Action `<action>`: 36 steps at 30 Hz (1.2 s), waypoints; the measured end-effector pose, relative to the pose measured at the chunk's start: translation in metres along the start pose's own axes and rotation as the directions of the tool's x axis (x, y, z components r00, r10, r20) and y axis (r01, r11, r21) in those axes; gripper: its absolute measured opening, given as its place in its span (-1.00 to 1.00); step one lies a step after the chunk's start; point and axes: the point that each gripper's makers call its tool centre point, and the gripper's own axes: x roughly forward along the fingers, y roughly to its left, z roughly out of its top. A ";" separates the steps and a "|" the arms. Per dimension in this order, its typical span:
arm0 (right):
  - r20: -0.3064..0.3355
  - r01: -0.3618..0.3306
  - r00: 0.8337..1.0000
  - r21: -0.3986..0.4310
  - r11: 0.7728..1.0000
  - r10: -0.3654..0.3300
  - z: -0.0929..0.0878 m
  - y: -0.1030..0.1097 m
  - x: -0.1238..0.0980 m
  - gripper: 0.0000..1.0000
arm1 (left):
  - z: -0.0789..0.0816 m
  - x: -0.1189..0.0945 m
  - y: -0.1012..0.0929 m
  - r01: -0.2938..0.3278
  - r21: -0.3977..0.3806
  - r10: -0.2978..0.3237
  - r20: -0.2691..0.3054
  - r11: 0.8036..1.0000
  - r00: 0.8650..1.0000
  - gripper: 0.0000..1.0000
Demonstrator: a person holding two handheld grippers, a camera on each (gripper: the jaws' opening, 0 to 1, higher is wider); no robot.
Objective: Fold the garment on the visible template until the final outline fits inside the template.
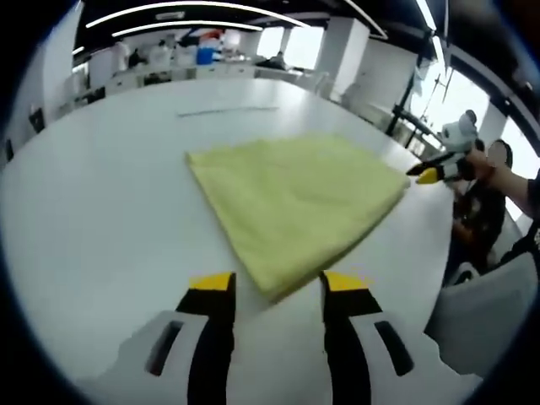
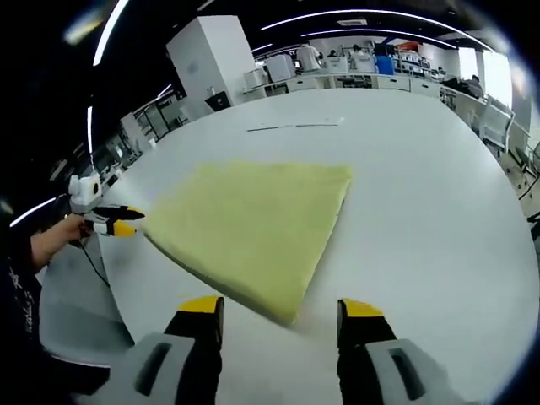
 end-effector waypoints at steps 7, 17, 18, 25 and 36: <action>0.067 -0.004 0.998 -0.030 1.000 0.006 0.020 0.020 -0.014 0.53 | 0.013 -0.016 -0.008 -0.010 -0.001 0.010 0.040 1.000 0.999 0.31; 0.105 0.012 0.994 -0.056 0.998 -0.006 0.031 0.036 -0.034 0.92 | 0.027 -0.045 -0.023 -0.007 -0.015 0.008 0.088 1.000 0.996 0.67; 0.109 0.015 0.994 -0.059 0.998 -0.009 0.032 0.038 -0.037 0.96 | 0.029 -0.048 -0.024 -0.015 -0.012 0.016 0.101 1.000 0.995 0.69; 0.129 0.024 0.992 -0.086 0.996 -0.013 0.035 0.055 -0.055 0.99 | 0.034 -0.068 -0.030 -0.047 -0.026 0.050 0.127 0.999 0.991 0.87; 0.164 0.062 0.986 -0.105 0.993 -0.044 0.033 0.067 -0.081 0.99 | 0.036 -0.094 -0.039 -0.093 -0.067 0.103 0.180 0.993 0.978 0.98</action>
